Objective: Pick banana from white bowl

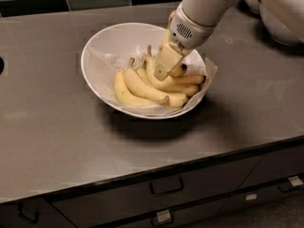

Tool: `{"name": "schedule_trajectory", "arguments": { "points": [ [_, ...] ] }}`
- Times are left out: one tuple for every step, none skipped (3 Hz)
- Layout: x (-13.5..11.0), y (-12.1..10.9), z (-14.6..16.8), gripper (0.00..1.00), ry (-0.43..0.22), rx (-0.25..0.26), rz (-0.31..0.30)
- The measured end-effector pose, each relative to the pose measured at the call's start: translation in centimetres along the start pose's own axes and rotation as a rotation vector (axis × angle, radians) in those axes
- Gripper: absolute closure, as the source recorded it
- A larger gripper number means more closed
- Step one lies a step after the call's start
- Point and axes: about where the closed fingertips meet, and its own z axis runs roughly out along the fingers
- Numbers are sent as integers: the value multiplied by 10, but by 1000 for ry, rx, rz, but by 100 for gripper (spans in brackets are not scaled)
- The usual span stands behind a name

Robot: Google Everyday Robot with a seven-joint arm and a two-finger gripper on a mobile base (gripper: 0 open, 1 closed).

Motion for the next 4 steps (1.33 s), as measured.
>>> {"name": "schedule_trajectory", "arguments": {
  "points": [
    [2,-4,4,31,19,2,9],
    [3,-7,12,33,36,-2,17],
    [4,-8,16,33,47,-5,20],
    [6,-9,22,33,65,-6,24]
  ]
}}
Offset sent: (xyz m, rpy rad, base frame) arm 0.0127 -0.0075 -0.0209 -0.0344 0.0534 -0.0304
